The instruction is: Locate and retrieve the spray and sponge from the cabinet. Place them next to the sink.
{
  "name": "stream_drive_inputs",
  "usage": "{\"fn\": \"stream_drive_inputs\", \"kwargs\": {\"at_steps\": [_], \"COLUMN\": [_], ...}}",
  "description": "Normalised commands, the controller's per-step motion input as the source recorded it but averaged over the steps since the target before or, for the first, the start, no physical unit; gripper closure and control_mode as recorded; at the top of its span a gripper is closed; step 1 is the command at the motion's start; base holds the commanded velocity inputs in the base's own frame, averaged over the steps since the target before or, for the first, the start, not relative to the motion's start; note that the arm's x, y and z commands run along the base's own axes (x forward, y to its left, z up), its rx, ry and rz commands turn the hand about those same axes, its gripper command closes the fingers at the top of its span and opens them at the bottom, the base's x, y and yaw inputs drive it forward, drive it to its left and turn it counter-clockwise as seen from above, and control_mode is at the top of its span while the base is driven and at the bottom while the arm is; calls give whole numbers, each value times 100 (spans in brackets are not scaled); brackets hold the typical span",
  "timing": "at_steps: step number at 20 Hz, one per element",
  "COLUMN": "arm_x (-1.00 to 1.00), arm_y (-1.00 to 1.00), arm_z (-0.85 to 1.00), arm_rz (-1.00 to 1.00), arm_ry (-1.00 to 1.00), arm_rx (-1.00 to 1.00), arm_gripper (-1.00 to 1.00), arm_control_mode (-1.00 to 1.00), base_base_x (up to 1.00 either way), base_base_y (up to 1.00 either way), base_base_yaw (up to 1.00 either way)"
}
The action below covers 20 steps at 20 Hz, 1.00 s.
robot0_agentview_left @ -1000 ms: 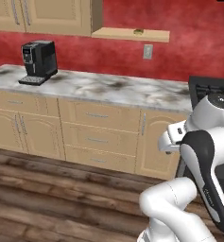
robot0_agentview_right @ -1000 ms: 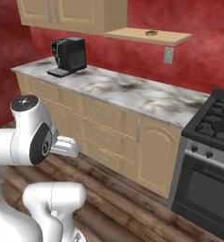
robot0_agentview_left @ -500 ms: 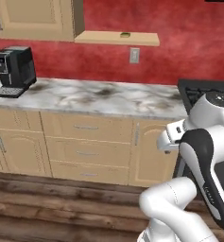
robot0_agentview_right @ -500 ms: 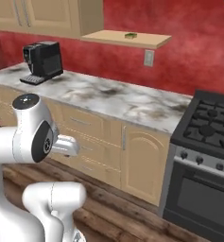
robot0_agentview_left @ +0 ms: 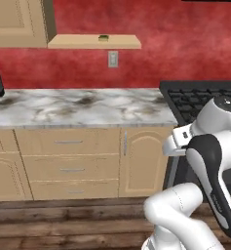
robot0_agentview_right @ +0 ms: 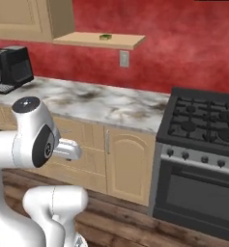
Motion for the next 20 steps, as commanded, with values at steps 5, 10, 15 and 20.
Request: {"fn": "stream_drive_inputs", "kwargs": {"at_steps": [5, 10, 15, 20], "arm_x": [0, 0, 0, 0], "arm_y": [0, 0, 0, 0], "arm_z": [0, 0, 0, 0], "arm_rz": [0, 0, 0, 0], "arm_ry": [0, 0, 0, 0], "arm_rx": [0, 0, 0, 0], "arm_gripper": [-100, -100, -100, -100], "arm_control_mode": [100, 100, 100, 100], "base_base_x": [58, 52, 62, 83], "base_base_y": [61, 74, 59, 32], "base_base_yaw": [-22, -16, -16, -19]}}
